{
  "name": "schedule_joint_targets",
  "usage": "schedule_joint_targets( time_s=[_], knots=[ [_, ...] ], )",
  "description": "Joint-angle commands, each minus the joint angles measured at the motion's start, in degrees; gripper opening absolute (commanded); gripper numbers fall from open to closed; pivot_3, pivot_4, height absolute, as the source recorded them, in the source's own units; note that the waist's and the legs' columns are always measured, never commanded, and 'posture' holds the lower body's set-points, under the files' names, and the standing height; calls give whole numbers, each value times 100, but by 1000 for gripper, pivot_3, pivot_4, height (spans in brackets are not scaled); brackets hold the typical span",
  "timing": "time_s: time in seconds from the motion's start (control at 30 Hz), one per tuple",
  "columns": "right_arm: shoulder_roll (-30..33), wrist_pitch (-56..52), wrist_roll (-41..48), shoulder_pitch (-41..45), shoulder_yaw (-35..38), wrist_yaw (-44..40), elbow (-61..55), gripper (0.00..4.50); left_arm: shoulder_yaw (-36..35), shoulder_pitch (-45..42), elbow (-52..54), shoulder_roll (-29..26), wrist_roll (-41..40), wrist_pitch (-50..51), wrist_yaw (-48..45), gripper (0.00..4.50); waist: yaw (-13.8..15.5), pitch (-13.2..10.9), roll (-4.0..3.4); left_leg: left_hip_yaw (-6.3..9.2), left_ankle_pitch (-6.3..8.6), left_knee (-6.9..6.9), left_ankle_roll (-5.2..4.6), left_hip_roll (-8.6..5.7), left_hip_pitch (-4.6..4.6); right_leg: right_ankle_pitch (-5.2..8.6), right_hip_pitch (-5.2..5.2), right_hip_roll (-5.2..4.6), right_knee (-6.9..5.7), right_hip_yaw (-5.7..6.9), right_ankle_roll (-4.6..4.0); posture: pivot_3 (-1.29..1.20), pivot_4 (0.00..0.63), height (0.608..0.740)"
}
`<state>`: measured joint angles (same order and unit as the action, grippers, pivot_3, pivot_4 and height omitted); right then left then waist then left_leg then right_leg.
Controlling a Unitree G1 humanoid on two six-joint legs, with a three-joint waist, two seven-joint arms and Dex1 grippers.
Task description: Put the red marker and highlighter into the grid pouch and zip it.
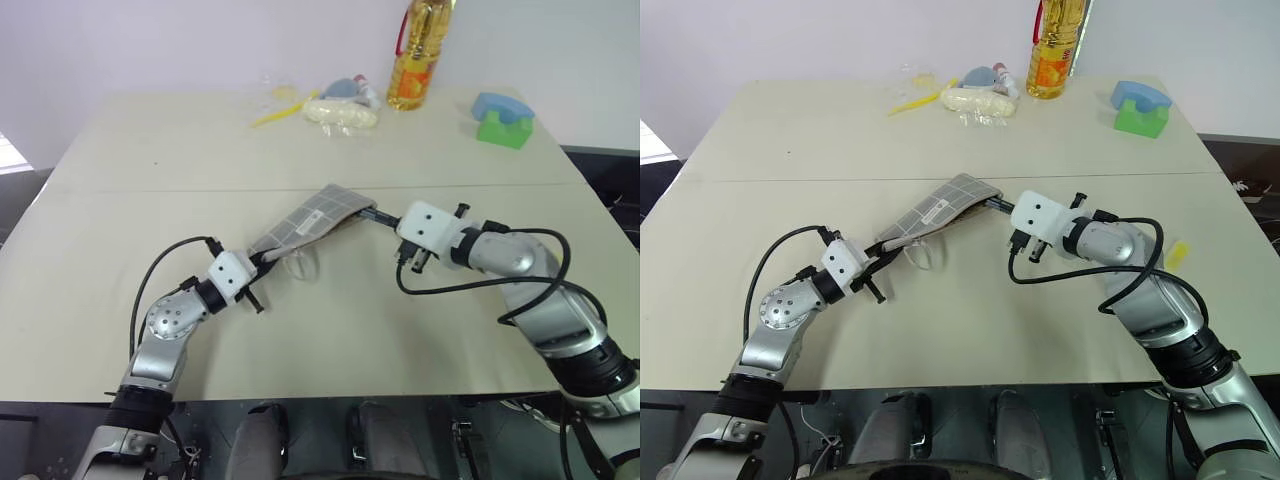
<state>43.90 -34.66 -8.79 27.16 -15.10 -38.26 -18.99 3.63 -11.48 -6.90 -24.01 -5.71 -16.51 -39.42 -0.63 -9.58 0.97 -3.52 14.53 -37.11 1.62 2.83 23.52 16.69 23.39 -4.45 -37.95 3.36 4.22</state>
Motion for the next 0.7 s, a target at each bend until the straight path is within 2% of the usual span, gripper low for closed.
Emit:
schedule_joint_targets(
  time_s=[0.03, 0.17, 0.3, 0.53, 0.7],
  knots=[
    [5, -3, 54, 37, 339, -18, -104, 329, -117, -20, 196, 23, -199, 72, 18, 0, -4, 0, 0, 0, 0, 0, 0, 0, 0, 0, 0, 1, 0, 0, 0, 0, 150, 740],
    [76, 162, -11, -14, 320, -83, -157, 329, -100, -12, 216, -10, -236, 99, -74, 0, 0, 0, 0, 0, 0, -1, 0, 0, 0, 0, -1, 0, 0, 0, 0, 0, 150, 740],
    [263, 859, -390, -15, -132, -292, -267, 329, 2, -59, 247, -60, -274, 105, -290, 0, -2, 0, 0, 0, 0, 0, 0, 0, 0, 0, 0, 1, 0, 0, 0, 0, 150, 740],
    [172, 1860, -989, 213, -771, -543, -243, 329, 327, -327, 408, -214, -430, 184, -1087, 0, 0, 0, 0, -2, 0, -3, 1, -3, -1, 0, -1, 1, 0, 0, 0, 0, 150, 740],
    [73, 2440, -1221, 332, -971, -765, -235, 329, 418, -567, 301, -255, -466, 175, -1474, 0, 1, 0, 0, -3, 0, -4, 1, -3, -1, 0, -1, 2, -1, 1, 0, 0, 150, 740]
  ],
)
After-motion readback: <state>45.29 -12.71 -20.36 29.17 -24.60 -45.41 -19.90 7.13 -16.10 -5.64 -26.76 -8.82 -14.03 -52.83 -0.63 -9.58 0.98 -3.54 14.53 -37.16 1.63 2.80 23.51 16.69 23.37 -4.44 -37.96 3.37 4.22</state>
